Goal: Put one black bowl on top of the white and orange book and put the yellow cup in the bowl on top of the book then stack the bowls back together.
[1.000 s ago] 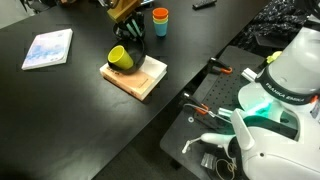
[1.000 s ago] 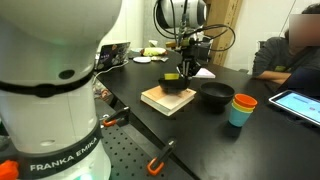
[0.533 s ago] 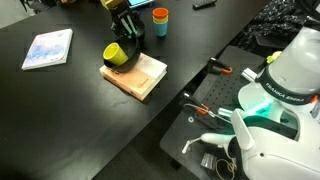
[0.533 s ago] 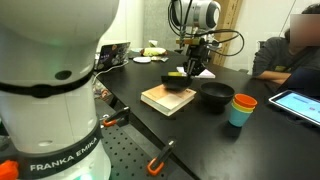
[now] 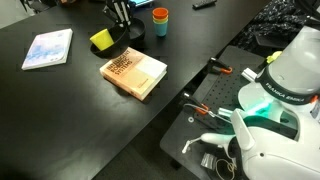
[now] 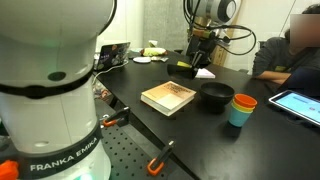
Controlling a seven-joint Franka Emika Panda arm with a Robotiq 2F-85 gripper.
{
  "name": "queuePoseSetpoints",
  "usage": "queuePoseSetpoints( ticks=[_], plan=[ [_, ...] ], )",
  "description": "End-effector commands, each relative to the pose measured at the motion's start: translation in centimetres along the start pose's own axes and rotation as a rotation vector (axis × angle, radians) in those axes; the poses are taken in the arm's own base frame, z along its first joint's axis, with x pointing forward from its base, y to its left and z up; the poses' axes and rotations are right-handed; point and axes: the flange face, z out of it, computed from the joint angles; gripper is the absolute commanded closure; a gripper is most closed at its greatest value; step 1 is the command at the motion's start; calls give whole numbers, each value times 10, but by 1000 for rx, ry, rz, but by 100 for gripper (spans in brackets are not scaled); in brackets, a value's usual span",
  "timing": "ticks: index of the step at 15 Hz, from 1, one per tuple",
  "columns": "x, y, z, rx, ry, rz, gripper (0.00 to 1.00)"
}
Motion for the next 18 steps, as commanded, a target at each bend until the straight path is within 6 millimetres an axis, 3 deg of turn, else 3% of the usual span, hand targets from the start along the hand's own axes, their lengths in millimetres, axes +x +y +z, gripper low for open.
queuePoseSetpoints(
  ticks=[1,12,18],
  plan=[
    [13,12,-15,59,-2,16,98],
    [63,59,-49,42,129,110,98],
    [79,99,-65,11,178,160,98]
  ],
)
